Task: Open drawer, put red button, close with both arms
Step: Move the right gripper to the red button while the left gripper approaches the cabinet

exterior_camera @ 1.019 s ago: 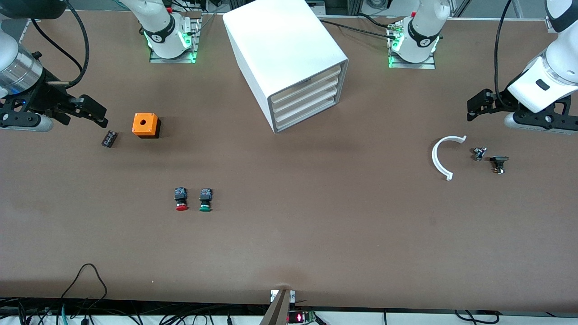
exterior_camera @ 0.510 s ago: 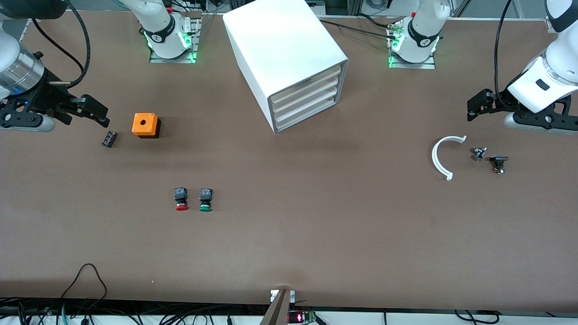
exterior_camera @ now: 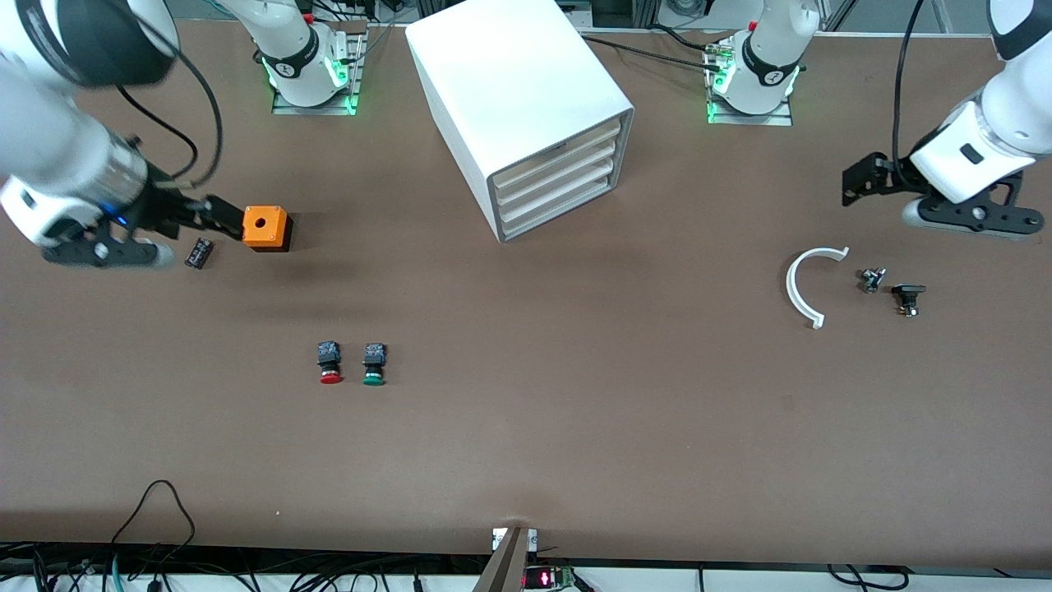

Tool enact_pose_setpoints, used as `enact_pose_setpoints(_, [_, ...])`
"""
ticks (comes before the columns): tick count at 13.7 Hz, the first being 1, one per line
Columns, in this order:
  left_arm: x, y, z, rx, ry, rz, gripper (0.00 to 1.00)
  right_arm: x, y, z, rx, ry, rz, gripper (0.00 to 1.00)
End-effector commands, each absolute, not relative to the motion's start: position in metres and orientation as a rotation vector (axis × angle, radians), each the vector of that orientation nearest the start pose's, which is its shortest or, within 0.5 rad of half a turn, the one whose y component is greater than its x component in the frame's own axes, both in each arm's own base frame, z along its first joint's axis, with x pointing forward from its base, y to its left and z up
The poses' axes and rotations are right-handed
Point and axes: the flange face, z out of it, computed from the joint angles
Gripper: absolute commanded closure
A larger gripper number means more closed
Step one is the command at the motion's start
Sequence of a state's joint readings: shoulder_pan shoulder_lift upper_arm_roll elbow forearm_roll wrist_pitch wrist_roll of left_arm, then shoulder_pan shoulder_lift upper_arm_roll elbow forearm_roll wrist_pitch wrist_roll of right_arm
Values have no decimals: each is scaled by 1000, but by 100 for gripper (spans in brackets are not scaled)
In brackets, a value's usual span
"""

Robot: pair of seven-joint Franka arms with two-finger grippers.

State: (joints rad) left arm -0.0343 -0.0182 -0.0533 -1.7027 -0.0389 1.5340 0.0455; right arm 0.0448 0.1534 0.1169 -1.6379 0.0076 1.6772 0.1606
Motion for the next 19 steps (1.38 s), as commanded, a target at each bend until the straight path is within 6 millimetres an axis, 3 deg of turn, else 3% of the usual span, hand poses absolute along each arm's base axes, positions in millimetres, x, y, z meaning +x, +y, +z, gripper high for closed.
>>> enact_pose_setpoints(1, [526,-68,562,-3225,273,397,0,610,110,479,-3102,-82,198,0])
enact_pose_setpoints(3, [520,-81,556,-3292,332,506,0,628,113,434,-3095,-81,178,0])
enact_pose_setpoints(5, [522,-90,538,-3361,460,626,0,642,117,389,-3087,-79,178,0])
enact_pose_setpoints(8, [530,-95,501,-3469,641,789,0,654,129,343,-3091,-109,144,0])
enact_pose_setpoints(11, [542,-115,452,-3607,617,840,0,663,131,293,-3093,-127,133,0])
enact_pose_setpoints(16, [528,-151,354,-3964,856,555,0,668,127,235,-3124,-170,110,0])
enact_pose_setpoints(19, [514,-167,314,-4057,867,541,0,667,130,210,-3118,-168,96,0])
